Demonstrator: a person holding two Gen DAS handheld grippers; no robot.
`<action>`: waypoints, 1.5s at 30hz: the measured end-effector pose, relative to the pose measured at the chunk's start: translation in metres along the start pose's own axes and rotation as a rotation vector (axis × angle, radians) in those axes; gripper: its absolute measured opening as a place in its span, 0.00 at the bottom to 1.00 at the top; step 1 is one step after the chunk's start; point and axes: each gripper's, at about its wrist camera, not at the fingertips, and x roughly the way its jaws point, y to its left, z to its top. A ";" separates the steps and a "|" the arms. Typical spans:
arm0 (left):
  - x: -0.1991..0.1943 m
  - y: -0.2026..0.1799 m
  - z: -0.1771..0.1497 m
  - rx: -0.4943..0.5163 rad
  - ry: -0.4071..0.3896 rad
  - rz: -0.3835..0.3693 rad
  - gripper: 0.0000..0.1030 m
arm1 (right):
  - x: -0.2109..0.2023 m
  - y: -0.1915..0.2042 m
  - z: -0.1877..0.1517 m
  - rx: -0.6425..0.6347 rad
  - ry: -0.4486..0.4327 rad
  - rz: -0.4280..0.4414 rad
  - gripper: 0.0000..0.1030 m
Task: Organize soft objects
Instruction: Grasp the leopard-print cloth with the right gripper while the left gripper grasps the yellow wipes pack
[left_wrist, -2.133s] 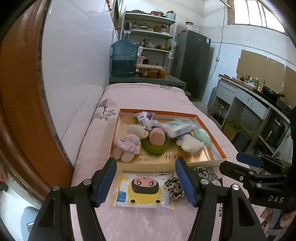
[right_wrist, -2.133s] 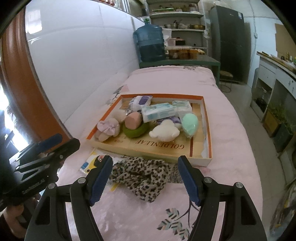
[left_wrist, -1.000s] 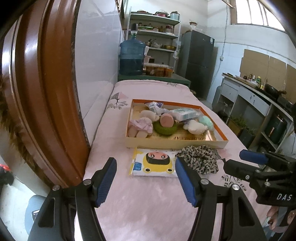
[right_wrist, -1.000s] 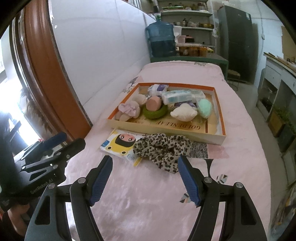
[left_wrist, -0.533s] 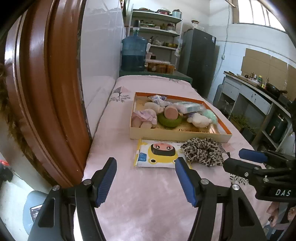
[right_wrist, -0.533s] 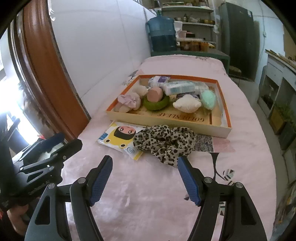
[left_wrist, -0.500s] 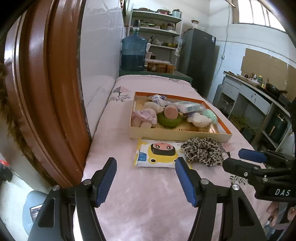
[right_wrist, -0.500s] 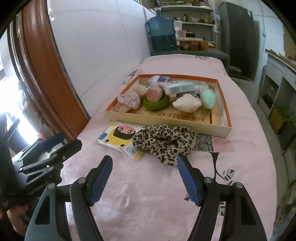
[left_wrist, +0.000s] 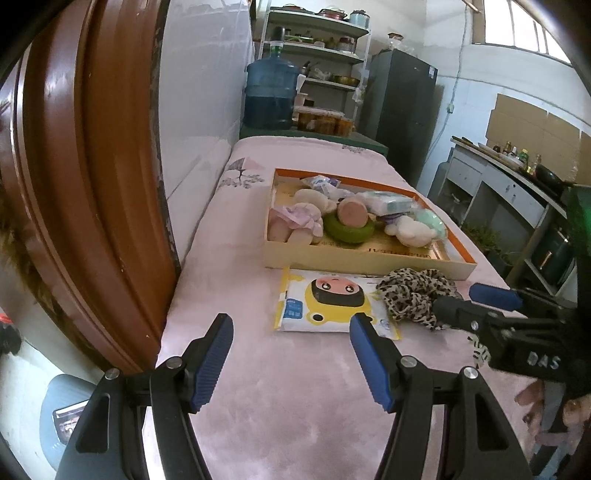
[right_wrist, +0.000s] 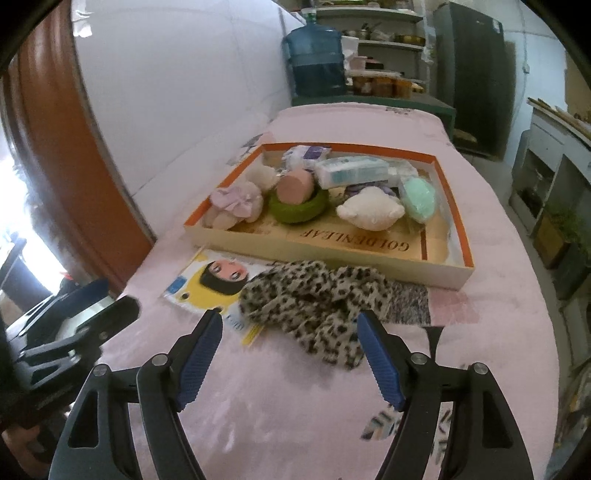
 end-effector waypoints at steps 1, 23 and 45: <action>0.001 0.002 0.000 -0.002 0.002 0.002 0.63 | 0.004 -0.002 0.001 0.005 -0.001 -0.012 0.75; 0.038 0.020 0.004 -0.029 0.065 -0.022 0.63 | 0.066 -0.028 0.006 0.106 0.099 -0.017 0.36; 0.089 0.007 0.011 -0.035 0.183 -0.123 0.74 | 0.056 -0.046 -0.003 0.161 0.078 0.025 0.23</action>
